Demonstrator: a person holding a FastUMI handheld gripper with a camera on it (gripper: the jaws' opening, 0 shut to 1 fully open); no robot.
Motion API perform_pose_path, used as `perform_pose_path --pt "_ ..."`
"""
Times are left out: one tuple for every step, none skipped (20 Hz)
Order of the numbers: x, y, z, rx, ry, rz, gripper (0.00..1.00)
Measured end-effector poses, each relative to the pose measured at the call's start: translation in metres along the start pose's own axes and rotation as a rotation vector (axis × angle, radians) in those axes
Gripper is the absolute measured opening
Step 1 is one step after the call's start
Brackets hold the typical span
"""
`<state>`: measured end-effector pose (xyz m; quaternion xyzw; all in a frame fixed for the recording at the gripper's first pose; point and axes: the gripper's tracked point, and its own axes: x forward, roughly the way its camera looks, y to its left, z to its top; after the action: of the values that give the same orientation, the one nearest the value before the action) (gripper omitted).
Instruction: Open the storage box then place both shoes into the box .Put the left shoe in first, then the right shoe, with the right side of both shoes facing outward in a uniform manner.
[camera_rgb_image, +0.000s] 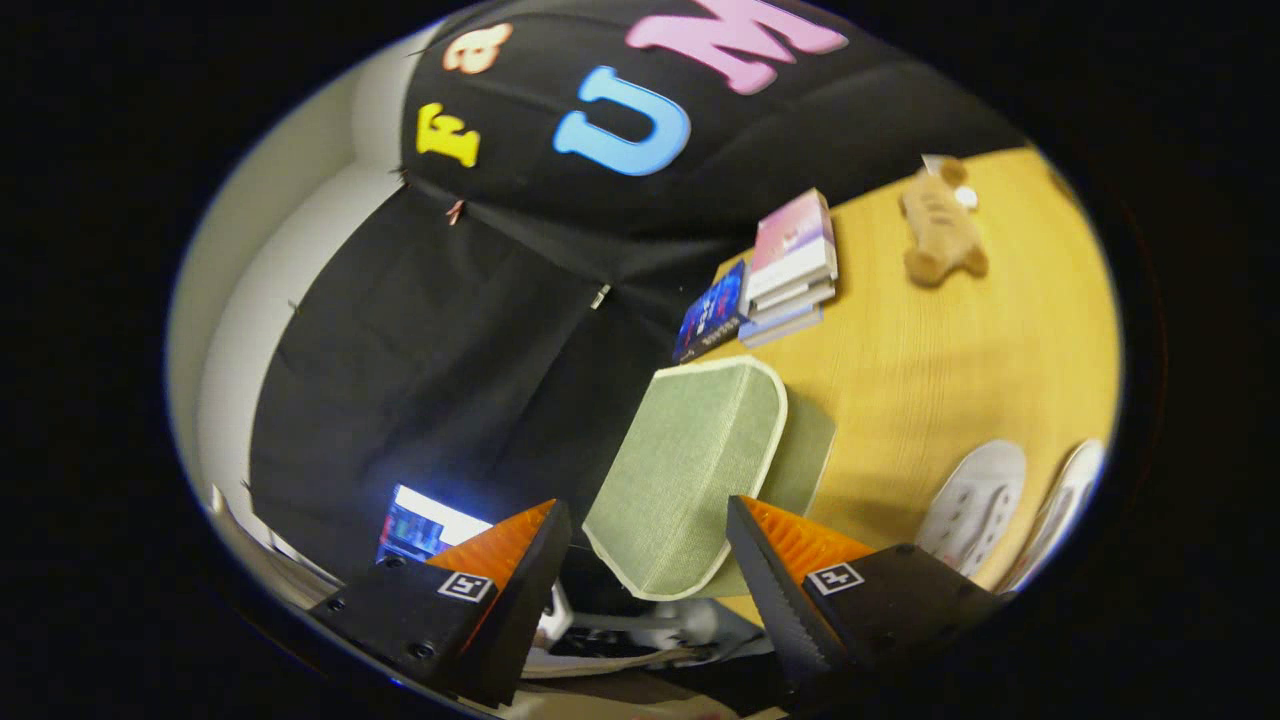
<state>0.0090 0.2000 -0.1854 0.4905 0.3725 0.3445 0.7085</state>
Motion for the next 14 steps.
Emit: perform_pose_path --pt "0.008 -0.01 0.0 0.07 0.015 0.022 0.97" --pt "0.015 -0.018 0.001 0.127 0.026 0.046 0.97" --pt "0.02 -0.024 -0.002 0.167 0.038 0.07 0.97" --pt "0.028 -0.031 -0.004 0.2 0.052 0.087 0.97" --pt "0.038 -0.04 -0.008 0.226 0.073 0.097 0.97" --pt "0.045 -0.047 -0.012 0.246 0.094 0.1 0.97" --pt "0.055 -0.053 -0.016 0.266 0.104 0.113 0.97" --pt "0.062 -0.057 -0.017 0.288 0.112 0.129 0.97" --pt "0.066 -0.06 -0.02 0.311 0.115 0.149 0.97" --pt "0.073 -0.061 -0.025 0.332 0.121 0.157 0.96" --pt "0.074 -0.065 -0.026 0.345 0.129 0.167 0.95" --pt "0.079 -0.068 -0.029 0.352 0.134 0.175 0.95" --pt "0.085 -0.068 -0.032 0.363 0.138 0.188 0.95" --pt "0.089 -0.065 -0.032 0.383 0.137 0.215 0.95"
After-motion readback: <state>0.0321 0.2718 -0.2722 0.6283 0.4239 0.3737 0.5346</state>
